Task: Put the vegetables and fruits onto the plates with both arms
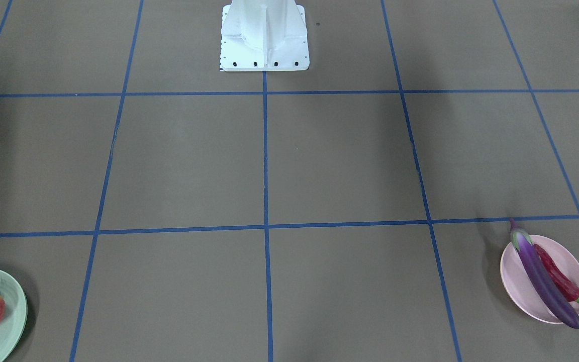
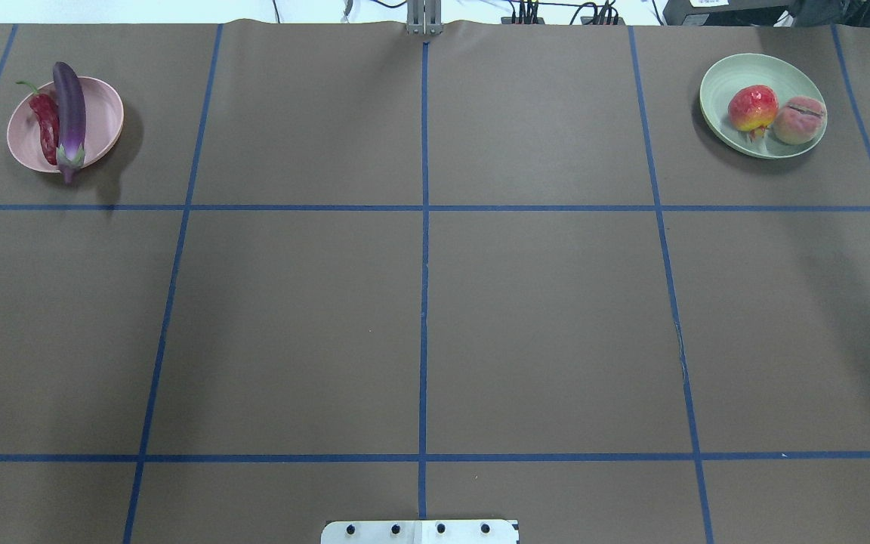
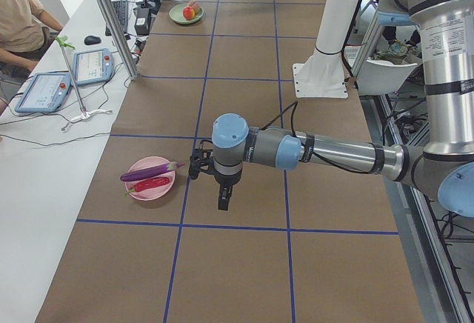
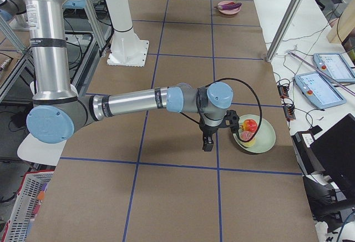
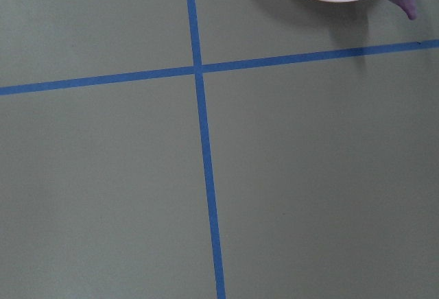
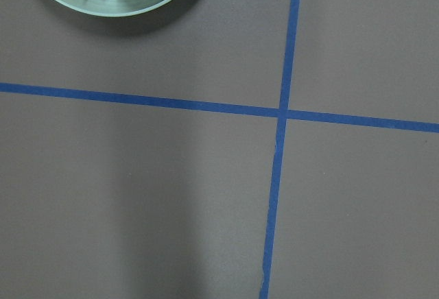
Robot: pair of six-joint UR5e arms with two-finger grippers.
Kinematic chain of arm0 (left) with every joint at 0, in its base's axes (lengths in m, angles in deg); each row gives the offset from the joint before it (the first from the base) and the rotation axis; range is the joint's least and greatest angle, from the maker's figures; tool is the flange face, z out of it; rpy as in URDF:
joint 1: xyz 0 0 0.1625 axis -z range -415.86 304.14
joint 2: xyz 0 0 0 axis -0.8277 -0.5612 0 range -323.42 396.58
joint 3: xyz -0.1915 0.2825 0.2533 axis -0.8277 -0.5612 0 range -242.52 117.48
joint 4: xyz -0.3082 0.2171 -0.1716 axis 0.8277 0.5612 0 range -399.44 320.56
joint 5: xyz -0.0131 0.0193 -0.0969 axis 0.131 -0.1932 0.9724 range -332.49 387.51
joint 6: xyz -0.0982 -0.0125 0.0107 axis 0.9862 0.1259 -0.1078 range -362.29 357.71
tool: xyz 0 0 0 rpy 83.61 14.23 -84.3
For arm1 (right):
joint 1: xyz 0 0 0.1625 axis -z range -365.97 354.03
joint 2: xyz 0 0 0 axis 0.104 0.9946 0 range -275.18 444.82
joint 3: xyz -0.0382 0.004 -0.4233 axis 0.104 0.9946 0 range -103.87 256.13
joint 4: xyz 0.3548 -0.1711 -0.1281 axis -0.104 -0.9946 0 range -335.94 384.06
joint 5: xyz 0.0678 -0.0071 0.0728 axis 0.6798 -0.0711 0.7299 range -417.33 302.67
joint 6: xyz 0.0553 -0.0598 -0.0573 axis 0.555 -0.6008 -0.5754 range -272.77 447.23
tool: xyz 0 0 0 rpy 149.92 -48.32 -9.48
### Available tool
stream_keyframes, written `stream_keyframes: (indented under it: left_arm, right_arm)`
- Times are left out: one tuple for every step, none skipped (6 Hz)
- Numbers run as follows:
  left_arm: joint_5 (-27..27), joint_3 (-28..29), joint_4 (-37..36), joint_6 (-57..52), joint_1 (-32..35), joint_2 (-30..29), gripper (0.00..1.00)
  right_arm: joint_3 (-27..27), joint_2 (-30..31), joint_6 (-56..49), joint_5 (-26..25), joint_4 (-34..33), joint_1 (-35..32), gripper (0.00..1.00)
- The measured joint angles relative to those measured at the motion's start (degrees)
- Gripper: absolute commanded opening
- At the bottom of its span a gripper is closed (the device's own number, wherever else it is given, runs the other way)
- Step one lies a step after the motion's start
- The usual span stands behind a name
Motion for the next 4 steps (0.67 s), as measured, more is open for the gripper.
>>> stream_keyframes:
  left_arm:
    - [0.09, -1.43, 0.11, 0.16, 0.01, 1.74, 1.0]
    - [0.28, -1.84, 0.01, 0.49, -0.04, 2.11, 1.0]
    - [0.22, -1.75, -0.15, 0.68, -0.17, 1.83, 1.0]
    - [0.01, -1.74, -0.07, 0.7, -0.19, 1.94, 1.0]
  right_arm:
    - [0.32, 0.08, 0.15, 0.31, 0.03, -0.02, 1.0]
    - [0.69, 0.38, 0.4, 0.17, 0.05, -0.02, 1.0]
    - [0.96, 0.72, 0.55, 0.04, 0.05, -0.03, 1.0]
    - [0.94, 1.0, 0.68, 0.18, 0.05, -0.03, 1.0]
